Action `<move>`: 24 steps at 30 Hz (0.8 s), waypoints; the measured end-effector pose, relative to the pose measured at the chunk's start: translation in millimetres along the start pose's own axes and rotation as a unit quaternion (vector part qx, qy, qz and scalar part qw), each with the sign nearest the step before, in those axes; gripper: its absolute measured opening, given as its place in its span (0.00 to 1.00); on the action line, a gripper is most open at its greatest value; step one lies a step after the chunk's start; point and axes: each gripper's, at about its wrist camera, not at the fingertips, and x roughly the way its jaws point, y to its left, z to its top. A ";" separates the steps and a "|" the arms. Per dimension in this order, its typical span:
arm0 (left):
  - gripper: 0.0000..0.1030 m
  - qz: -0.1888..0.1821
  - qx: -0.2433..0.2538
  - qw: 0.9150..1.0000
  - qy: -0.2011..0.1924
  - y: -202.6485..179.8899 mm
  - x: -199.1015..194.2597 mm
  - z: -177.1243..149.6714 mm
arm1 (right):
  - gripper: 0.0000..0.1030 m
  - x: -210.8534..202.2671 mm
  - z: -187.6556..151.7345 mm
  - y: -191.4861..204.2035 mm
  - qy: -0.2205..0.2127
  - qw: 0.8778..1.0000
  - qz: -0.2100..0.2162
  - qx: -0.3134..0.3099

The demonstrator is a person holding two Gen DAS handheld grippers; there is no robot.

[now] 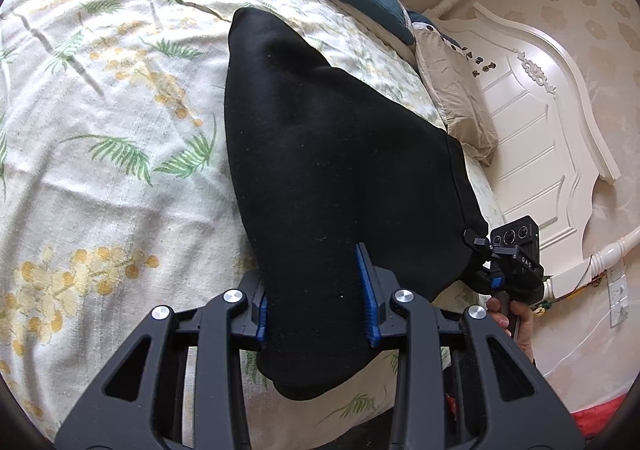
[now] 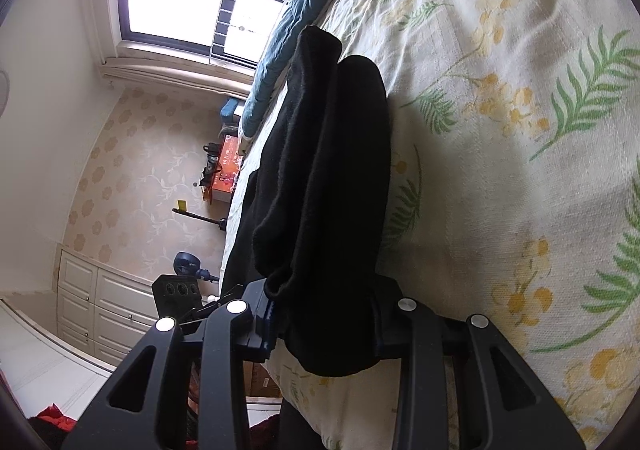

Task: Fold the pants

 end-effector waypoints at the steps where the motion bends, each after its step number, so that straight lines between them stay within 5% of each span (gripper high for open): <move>1: 0.32 0.000 0.000 1.000 0.000 -0.1 0.1 -0.7 | 0.34 -0.1 -1.0 -0.9 0.000 1.000 0.000 0.000; 16: 0.35 -0.004 -0.003 1.000 0.000 3.2 -1.1 -2.4 | 0.34 -4.3 -5.6 -5.9 -0.008 1.000 0.009 0.006; 24: 0.66 -0.026 -0.034 0.999 -0.001 16.2 0.8 -4.5 | 0.41 -11.5 -4.9 -16.1 -0.017 0.999 0.038 0.027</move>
